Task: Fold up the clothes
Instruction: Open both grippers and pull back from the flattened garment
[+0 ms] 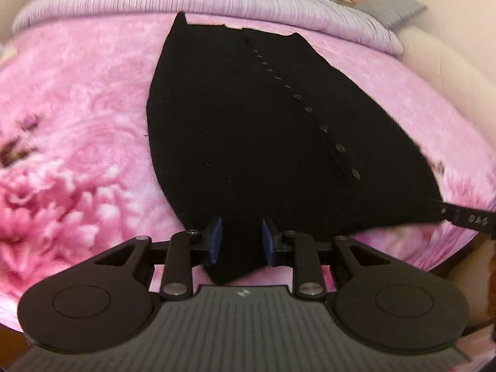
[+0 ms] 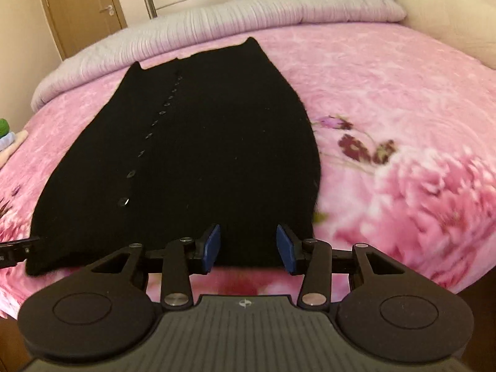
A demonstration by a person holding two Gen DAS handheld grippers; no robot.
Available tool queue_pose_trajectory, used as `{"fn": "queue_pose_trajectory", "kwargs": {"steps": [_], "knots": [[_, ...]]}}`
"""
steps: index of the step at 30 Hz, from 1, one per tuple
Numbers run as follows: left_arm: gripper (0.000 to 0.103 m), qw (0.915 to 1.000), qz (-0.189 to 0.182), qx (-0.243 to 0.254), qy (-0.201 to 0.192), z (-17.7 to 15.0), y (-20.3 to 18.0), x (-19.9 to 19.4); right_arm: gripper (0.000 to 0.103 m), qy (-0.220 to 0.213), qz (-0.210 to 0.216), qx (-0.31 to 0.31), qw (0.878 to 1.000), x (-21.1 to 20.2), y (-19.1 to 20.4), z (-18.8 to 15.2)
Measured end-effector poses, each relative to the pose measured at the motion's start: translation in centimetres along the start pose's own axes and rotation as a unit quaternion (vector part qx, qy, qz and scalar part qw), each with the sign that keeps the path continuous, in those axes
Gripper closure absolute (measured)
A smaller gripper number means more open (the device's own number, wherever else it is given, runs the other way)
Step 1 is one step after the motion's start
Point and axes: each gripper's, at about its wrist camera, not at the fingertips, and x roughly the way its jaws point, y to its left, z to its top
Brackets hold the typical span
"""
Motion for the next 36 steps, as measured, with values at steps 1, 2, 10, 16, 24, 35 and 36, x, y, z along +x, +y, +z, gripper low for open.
{"fn": "queue_pose_trajectory", "kwargs": {"steps": [1, 2, 10, 16, 24, 35, 36], "knots": [[0.079, 1.0000, 0.004, 0.002, 0.004, 0.0, -0.4, -0.7, 0.058, 0.007, -0.002, 0.004, 1.000, -0.6, 0.1, -0.2], [0.076, 1.0000, 0.005, 0.005, 0.004, 0.2, -1.0, -1.5, 0.056, 0.014, -0.005, 0.009, 1.000, -1.1, 0.1, -0.4], [0.060, 0.9974, 0.023, 0.056, -0.039, 1.6, -6.0, -6.9, 0.020, -0.062, 0.002, -0.016, 0.998, -8.9, 2.6, 1.4], [0.055, 0.9967, 0.049, 0.062, -0.018, 0.1, -7.5, -7.4, 0.015, -0.043, -0.001, -0.013, 0.999, -9.5, 2.6, 0.3], [0.046, 0.9948, 0.068, 0.071, -0.026, -0.3, -8.2, -8.2, 0.015, -0.041, -0.011, 0.006, 0.999, -10.4, 2.6, -0.7], [0.042, 0.9933, 0.082, 0.069, -0.042, -0.2, -8.0, -8.4, 0.015, -0.045, -0.013, 0.004, 0.999, -10.9, 2.7, -1.0], [0.042, 0.9933, 0.082, 0.069, -0.043, -0.2, -8.1, -8.4, 0.015, -0.045, -0.012, 0.003, 0.999, -10.9, 2.7, -1.1]]}}
